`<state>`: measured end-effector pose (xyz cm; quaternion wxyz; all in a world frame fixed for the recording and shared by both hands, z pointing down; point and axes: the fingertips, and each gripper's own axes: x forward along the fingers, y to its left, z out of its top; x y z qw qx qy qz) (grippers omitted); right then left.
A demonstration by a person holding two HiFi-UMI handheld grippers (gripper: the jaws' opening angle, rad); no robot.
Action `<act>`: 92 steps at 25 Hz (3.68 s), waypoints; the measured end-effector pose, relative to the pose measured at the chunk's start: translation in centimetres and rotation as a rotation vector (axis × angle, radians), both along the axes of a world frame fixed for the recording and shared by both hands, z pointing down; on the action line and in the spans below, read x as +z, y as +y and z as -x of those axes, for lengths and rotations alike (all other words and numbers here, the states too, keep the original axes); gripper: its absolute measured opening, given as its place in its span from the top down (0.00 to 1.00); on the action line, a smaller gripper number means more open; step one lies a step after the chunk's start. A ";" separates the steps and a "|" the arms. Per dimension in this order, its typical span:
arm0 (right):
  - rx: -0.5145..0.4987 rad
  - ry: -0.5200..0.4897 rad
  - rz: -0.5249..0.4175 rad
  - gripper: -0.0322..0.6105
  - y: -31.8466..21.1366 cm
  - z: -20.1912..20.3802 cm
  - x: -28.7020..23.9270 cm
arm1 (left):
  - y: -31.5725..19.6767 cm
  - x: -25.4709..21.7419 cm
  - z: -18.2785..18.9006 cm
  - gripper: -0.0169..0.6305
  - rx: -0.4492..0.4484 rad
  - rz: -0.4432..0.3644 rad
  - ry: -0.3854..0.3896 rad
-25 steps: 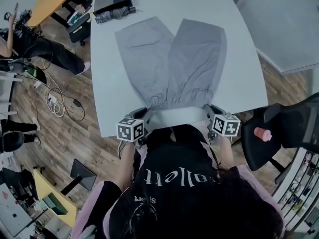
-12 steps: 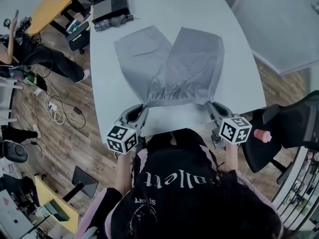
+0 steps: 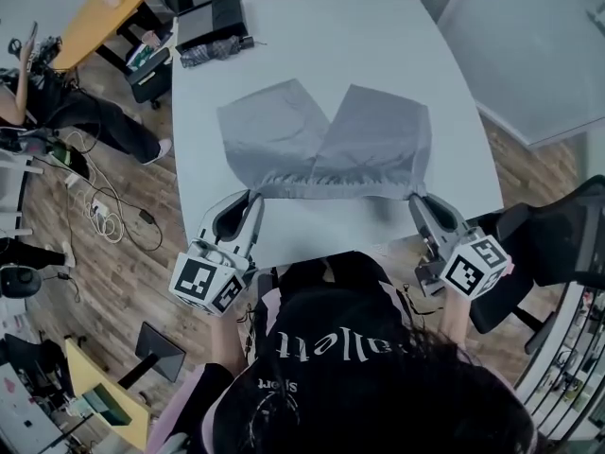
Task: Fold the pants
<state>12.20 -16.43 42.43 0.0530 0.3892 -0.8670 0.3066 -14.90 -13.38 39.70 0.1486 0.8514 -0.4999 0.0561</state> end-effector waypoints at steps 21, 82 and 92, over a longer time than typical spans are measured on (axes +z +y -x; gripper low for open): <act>-0.053 0.050 -0.006 0.88 -13.9 0.8 4.6 | -14.9 4.3 2.2 0.88 0.077 0.045 -0.074; -0.199 0.181 0.055 0.71 -4.8 3.4 14.0 | -3.5 13.8 -7.1 0.76 -0.003 0.270 0.055; -0.267 0.144 -0.034 0.73 -2.6 4.0 11.3 | -1.6 9.8 -11.1 0.76 0.032 0.148 0.057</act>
